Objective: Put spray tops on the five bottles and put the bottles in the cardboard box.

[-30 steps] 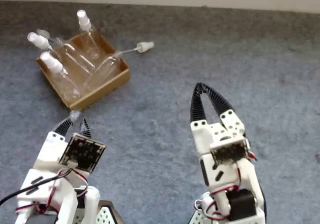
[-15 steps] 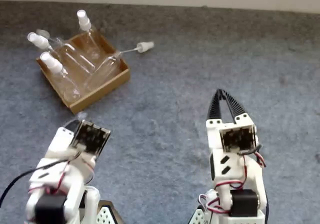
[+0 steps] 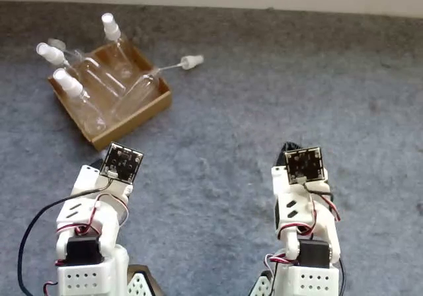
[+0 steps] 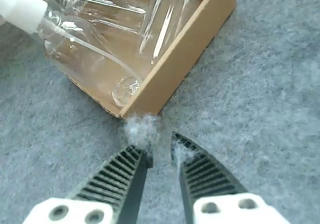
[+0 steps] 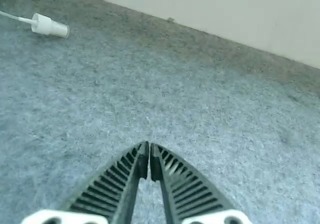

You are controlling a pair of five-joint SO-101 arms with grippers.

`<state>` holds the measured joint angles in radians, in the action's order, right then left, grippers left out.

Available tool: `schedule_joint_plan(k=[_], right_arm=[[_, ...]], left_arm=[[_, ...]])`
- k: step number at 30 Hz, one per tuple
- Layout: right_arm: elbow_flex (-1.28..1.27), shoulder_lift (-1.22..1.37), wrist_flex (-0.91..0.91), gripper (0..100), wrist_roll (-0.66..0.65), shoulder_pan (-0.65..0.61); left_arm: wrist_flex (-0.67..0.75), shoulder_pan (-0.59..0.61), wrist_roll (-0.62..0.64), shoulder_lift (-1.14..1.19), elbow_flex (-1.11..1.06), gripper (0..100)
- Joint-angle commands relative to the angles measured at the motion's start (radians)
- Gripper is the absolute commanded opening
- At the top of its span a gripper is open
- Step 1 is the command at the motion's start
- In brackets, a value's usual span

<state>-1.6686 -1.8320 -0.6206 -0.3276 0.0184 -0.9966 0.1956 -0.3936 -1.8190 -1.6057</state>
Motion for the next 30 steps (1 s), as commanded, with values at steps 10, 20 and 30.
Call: schedule_joint_plan(k=[10,20,30], right_arm=[[-0.168,-0.007,-0.239,0.4,-0.003,0.004],[-0.168,-0.005,-0.576,0.4,-0.003,-0.223],[-0.168,-0.004,-0.642,0.4,-0.003,-0.334]], left_arm=[[-0.006,0.005,0.525,-0.007,-0.09,0],[-0.305,-0.022,0.555,-0.005,-0.09,0],[-0.324,-0.022,0.555,-0.005,-0.09,0]])
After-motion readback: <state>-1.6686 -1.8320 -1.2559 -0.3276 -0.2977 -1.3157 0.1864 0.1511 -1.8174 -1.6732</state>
